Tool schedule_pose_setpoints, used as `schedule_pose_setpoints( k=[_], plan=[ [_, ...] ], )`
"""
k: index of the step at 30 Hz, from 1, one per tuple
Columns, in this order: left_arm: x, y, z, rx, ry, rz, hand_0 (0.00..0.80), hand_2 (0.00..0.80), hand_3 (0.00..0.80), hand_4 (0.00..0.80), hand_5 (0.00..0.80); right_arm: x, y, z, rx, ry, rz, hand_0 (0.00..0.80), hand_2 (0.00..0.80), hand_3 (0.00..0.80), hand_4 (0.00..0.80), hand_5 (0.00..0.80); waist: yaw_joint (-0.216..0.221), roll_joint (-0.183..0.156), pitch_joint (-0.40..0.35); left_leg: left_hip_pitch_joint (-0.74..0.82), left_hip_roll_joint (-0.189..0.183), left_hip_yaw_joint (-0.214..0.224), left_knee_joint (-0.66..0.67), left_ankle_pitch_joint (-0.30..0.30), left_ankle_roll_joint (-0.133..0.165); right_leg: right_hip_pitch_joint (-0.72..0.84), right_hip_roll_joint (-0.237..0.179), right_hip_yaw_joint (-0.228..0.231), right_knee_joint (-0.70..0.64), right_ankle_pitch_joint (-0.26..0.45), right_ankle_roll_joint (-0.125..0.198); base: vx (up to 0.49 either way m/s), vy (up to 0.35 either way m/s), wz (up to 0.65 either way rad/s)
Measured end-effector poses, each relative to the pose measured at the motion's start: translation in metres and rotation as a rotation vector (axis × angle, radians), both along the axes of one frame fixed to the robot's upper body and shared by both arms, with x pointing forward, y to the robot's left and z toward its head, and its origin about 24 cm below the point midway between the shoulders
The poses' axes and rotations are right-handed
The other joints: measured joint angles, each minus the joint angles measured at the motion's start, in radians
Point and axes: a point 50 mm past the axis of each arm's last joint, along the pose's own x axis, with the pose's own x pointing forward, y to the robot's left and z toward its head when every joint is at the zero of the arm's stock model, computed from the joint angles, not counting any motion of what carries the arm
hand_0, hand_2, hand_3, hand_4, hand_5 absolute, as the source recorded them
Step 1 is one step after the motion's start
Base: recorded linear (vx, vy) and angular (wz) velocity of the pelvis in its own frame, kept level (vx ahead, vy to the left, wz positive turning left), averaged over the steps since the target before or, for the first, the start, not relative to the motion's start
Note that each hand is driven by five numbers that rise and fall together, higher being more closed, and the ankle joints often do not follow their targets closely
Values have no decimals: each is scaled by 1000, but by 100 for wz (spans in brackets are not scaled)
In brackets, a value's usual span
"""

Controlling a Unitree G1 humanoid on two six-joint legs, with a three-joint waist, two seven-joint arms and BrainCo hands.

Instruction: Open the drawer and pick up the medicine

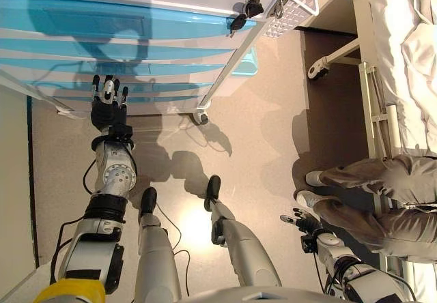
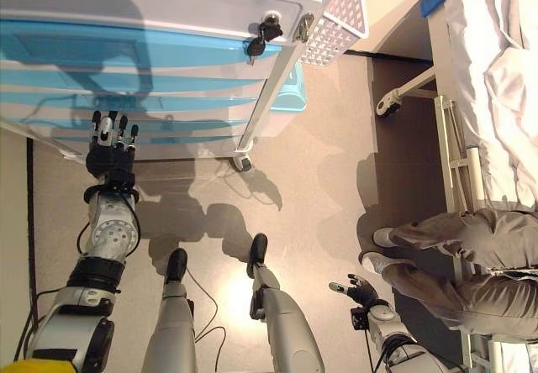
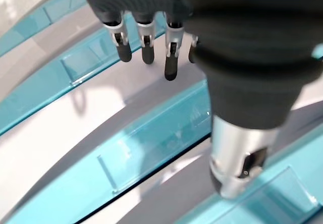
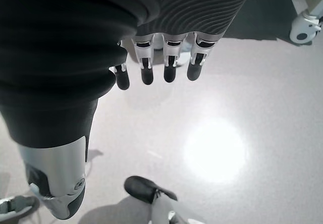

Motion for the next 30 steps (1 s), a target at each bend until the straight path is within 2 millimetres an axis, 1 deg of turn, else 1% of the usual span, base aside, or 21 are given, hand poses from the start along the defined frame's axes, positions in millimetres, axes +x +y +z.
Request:
schedule_pose_setpoints(
  k=[4,5,7,8,9,10,11,13,15,20,30],
  plan=[
    [1,1,3,11,-6,2,0,0,0,0,0,0,0,0,0,1,0,0,0,0,0,0,0,0,0,-13,0,0,7,0,0,-13,0,0,7,1,0,0,0,0],
    [1,1,3,26,-5,4,82,82,82,82,82,0,0,0,0,1,0,0,0,0,0,0,0,0,0,-13,0,0,7,0,0,-13,0,0,8,1,0,0,0,0],
    [1,1,4,35,0,8,122,122,122,122,122,0,0,0,0,1,0,0,0,0,0,0,0,0,0,-14,0,0,8,0,0,-14,-1,0,8,1,0,0,0,0],
    [1,1,3,34,2,11,160,160,160,160,160,-1,0,0,0,2,0,0,0,0,0,0,0,0,0,-14,0,0,9,0,0,-14,-1,0,9,1,0,0,0,0],
    [0,2,4,33,5,18,461,461,461,461,461,-1,0,-1,0,3,-1,0,0,0,0,0,0,0,0,-14,0,0,9,0,0,-14,0,0,9,1,0,0,0,0],
    [0,3,4,37,6,20,565,565,565,565,565,-1,0,-1,0,4,-1,0,0,0,0,0,0,0,0,-14,0,0,9,0,0,-14,0,0,9,1,0,0,0,0],
    [0,5,5,38,10,29,700,700,700,700,700,-1,0,-1,0,3,-1,0,0,0,0,0,0,0,0,-14,0,0,9,0,0,-14,0,0,9,1,0,0,0,0],
    [3,8,6,38,26,49,769,769,769,769,769,-1,0,-1,0,4,-1,0,0,0,0,0,-3,0,0,-14,-1,0,8,0,0,-15,-1,0,9,1,0,0,0,0],
    [3,12,7,36,33,68,778,778,778,778,778,-1,0,-1,0,4,-1,0,0,0,0,0,-7,0,0,-14,0,0,7,0,0,-15,0,0,9,3,-3,0,0,0],
    [3,14,8,30,31,76,784,784,784,784,784,-2,0,-1,0,4,-1,0,0,0,0,0,-9,0,0,-13,0,0,5,0,0,-15,0,0,9,7,-9,0,0,0],
    [3,15,7,29,39,74,759,759,759,759,759,-2,-1,-1,-1,7,-1,0,0,0,0,0,-7,1,0,-10,0,0,5,0,0,-12,0,0,9,5,-5,0,0,0]
  ],
)
